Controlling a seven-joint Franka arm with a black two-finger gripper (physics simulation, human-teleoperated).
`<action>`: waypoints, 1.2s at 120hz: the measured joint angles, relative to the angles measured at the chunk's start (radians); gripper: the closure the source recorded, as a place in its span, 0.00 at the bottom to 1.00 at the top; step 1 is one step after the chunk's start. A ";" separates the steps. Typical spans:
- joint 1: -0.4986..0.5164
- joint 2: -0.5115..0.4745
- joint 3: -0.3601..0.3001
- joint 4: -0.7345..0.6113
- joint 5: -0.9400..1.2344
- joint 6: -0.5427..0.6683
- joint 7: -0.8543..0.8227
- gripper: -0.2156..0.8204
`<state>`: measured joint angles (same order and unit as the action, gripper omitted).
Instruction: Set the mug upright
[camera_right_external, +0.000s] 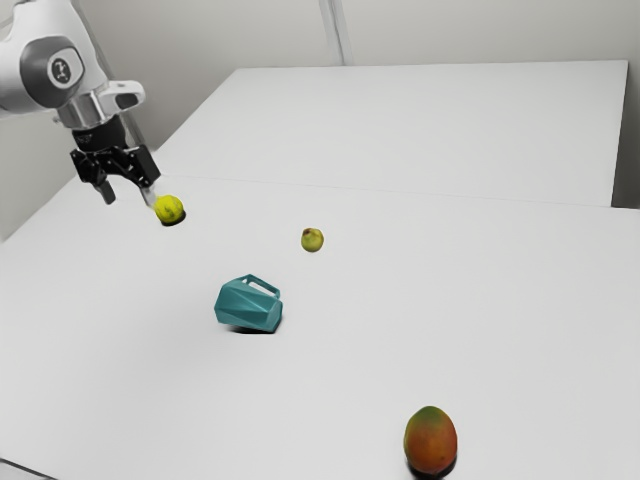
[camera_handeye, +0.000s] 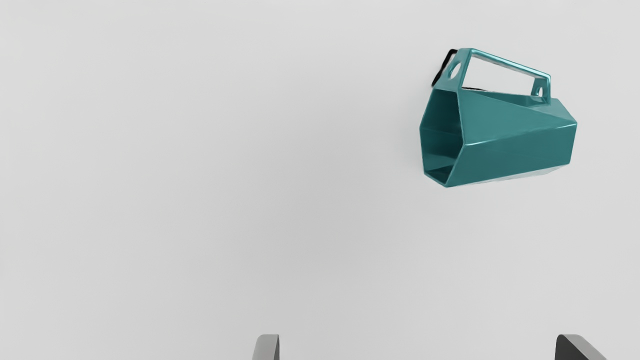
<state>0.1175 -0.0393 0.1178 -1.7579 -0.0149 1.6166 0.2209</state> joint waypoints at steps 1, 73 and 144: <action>0.003 0.000 0.001 -0.001 0.000 0.006 0.002 0.21; 0.021 0.158 0.149 -0.235 -0.587 0.143 0.190 0.21; 0.011 0.276 0.100 -0.332 -0.845 0.257 0.440 0.21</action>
<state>0.1287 0.2369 0.2179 -2.0900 -0.8601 1.8736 0.6606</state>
